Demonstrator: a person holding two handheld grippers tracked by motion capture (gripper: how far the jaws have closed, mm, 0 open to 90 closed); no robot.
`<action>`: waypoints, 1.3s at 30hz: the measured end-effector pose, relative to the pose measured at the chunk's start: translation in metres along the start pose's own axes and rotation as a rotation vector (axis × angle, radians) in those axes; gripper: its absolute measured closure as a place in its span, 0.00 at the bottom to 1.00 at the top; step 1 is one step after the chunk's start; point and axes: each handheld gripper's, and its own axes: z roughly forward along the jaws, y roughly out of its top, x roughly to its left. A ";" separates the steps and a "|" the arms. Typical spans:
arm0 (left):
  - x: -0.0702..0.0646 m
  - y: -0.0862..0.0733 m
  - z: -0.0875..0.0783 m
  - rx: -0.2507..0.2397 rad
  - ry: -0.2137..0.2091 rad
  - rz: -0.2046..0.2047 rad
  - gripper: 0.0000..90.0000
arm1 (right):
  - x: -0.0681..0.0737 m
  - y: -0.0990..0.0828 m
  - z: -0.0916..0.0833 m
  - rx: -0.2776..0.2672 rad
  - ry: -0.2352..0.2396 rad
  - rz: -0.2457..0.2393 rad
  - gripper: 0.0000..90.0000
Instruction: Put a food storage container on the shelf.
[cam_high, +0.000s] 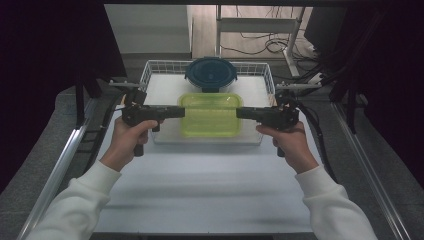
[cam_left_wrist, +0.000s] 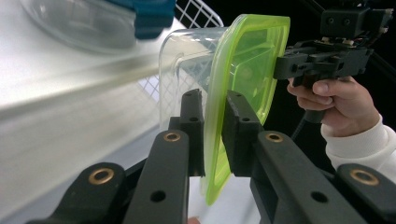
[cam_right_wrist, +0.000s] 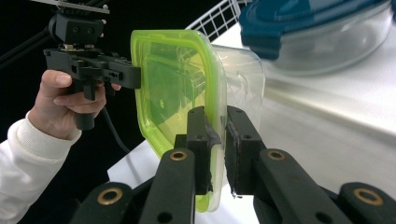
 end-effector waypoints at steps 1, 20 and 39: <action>0.001 0.008 0.000 -0.002 -0.004 0.001 0.88 | -0.001 0.008 0.000 -0.003 -0.003 -0.004 0.89; 0.023 0.071 0.003 -0.016 -0.019 0.004 0.88 | -0.016 0.074 0.006 -0.013 -0.018 -0.021 0.89; 0.071 0.125 0.026 -0.007 -0.018 -0.090 0.89 | -0.057 0.127 0.028 -0.010 -0.028 0.047 0.90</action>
